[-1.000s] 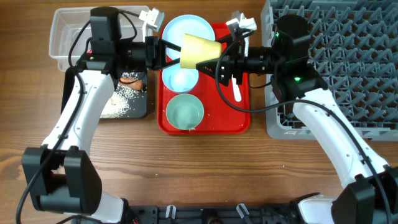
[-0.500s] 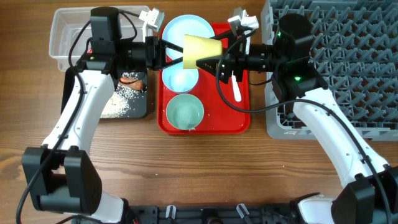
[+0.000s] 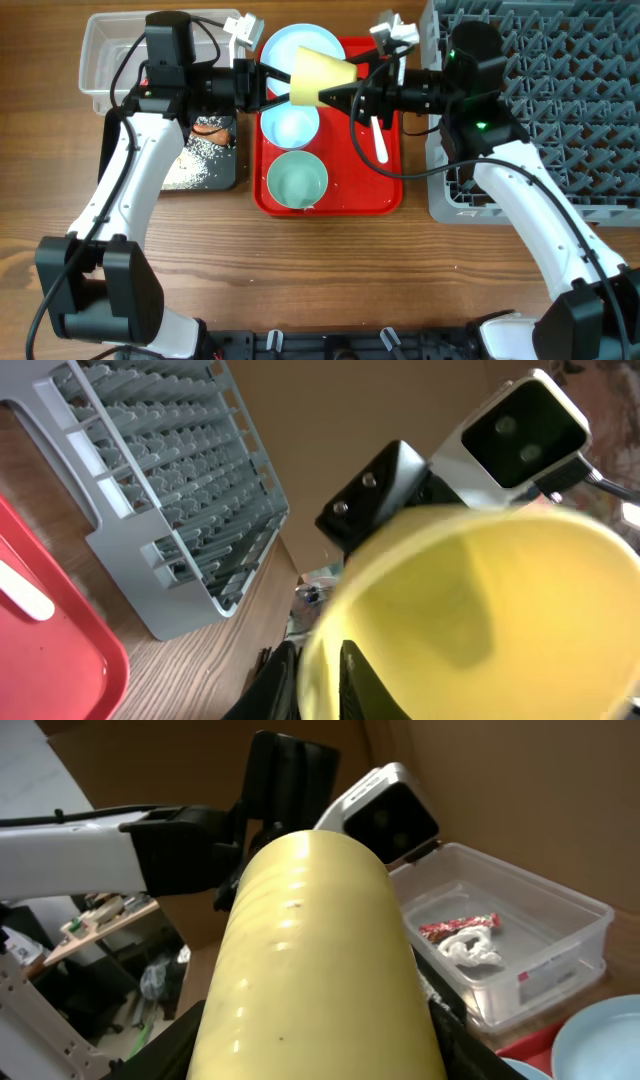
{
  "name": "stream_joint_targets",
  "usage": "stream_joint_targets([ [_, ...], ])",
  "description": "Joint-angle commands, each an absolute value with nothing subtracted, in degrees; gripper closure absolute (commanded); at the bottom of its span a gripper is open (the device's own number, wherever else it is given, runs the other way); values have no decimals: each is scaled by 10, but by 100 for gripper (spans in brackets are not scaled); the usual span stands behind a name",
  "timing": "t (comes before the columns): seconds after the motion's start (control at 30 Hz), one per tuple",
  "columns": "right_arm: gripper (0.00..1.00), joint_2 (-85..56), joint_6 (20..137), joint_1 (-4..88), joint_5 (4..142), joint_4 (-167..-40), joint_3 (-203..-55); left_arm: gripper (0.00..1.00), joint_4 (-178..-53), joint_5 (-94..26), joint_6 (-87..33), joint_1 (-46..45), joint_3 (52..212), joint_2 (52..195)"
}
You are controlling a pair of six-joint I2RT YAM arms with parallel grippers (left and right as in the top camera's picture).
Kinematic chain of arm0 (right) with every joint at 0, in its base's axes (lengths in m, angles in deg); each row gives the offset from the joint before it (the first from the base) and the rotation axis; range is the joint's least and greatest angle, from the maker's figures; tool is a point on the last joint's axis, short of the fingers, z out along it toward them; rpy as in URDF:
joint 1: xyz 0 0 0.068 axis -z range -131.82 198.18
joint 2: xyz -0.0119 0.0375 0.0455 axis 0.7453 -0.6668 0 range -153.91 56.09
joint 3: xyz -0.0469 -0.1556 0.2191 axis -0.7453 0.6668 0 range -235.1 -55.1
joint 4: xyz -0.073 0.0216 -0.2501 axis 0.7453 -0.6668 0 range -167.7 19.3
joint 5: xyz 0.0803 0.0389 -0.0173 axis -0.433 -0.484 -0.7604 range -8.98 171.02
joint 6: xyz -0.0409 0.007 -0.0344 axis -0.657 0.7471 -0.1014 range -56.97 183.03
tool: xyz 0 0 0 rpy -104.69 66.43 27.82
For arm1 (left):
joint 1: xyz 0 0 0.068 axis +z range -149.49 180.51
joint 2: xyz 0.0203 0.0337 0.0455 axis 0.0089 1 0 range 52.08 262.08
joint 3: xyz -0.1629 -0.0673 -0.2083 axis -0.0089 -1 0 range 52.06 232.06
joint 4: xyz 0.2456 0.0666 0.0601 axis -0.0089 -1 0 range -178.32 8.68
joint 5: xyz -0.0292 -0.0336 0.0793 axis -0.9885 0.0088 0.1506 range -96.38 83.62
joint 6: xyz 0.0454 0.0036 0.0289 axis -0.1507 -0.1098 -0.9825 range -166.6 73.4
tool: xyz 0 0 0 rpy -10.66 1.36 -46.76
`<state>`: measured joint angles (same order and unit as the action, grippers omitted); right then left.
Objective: Sort waste into correct bins and load items into the dishwasher rack
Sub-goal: 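Hold the yellow cup out and grasp it with the right gripper, then carry the yellow cup right and release it into the grey rack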
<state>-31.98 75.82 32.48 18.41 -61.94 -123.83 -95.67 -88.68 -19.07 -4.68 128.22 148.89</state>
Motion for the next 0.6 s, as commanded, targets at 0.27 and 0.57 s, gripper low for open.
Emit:
stream_joint_targets([
  [0.27, 63, -294, 720, 439, 284, -842, -1248, 78, -957, -816, -194, -49, 1292, 1476],
  [0.57, 63, -178, 727, 463, 681, -1208, -1318, 62, -1054, -458, -269, -60, 1292, 1476],
])
